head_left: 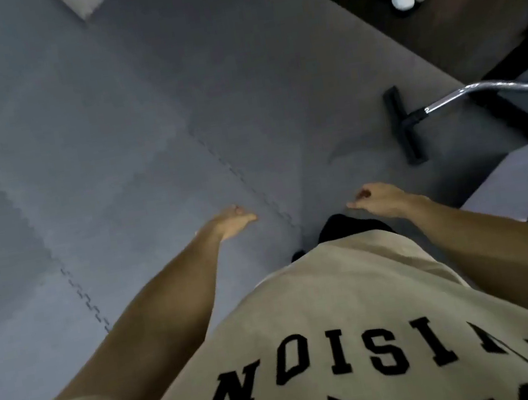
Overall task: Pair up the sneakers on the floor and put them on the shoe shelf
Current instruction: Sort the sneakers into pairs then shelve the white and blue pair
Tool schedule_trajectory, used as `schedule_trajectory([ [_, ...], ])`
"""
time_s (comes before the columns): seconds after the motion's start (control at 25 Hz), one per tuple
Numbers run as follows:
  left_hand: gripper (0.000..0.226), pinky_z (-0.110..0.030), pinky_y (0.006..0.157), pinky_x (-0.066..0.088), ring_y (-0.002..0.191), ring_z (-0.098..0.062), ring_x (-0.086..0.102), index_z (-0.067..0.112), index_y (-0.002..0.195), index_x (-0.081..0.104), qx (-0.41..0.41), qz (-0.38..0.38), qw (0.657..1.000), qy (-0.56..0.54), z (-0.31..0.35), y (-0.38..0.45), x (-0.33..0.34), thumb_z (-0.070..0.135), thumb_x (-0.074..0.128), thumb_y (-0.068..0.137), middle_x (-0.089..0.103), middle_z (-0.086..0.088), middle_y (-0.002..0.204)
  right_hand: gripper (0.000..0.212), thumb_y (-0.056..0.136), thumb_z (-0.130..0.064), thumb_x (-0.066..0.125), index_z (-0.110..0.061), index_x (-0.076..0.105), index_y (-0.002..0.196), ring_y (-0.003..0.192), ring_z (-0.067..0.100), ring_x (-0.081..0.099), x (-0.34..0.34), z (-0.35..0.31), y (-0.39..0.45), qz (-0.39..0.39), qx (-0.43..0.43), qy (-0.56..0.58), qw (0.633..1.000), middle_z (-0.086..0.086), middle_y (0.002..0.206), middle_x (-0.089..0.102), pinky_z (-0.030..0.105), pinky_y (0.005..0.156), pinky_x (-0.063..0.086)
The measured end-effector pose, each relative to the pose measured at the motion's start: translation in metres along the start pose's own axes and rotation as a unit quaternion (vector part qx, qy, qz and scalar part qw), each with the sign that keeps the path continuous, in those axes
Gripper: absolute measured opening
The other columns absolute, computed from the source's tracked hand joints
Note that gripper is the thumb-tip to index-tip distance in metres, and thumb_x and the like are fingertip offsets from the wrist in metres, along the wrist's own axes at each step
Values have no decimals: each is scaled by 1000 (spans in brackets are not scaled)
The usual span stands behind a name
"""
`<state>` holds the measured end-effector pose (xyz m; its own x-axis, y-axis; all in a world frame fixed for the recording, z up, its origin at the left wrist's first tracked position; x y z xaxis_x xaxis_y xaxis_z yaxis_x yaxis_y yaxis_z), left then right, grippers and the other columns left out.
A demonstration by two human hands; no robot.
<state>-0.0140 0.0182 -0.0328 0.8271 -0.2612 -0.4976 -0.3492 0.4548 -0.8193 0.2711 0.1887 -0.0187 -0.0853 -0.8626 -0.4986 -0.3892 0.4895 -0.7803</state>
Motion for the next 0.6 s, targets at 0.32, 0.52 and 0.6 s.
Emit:
schedule_trajectory([
  [0.32, 52, -35, 108, 38, 128, -28, 46, 6, 133, 52, -11, -17, 998, -55, 150, 116, -138, 36, 63, 92, 47, -11, 142, 49, 86, -49, 63, -12, 59, 118, 113, 28, 56, -168, -64, 149, -7, 27, 4, 1000, 9, 126, 60, 33, 91, 43],
  [0.52, 63, -30, 103, 37, 128, -27, 45, 9, 142, 42, -21, -13, 994, -105, 218, 180, -212, 39, 64, 90, 45, -8, 141, 48, 87, -50, 60, -14, 59, 119, 114, 28, 55, -277, -110, 227, -11, 22, 4, 1000, 8, 126, 59, 36, 97, 44],
  [0.6, 45, -26, 87, 40, 108, -22, 54, 10, 127, 52, -31, -14, 992, -124, 240, 206, -243, 34, 65, 91, 53, -7, 121, 46, 87, -50, 60, -14, 58, 116, 111, 27, 56, -310, -135, 262, -14, 12, 7, 1000, 7, 123, 60, 36, 95, 44],
])
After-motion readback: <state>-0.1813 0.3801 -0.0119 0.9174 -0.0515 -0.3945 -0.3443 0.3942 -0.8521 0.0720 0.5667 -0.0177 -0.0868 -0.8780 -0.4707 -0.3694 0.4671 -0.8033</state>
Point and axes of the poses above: each hand's wrist, its own y-axis towards the middle knuckle, its own x-axis out of the palm, z = x × y, the point moved 4 cm from there along y, towards the middle knuckle
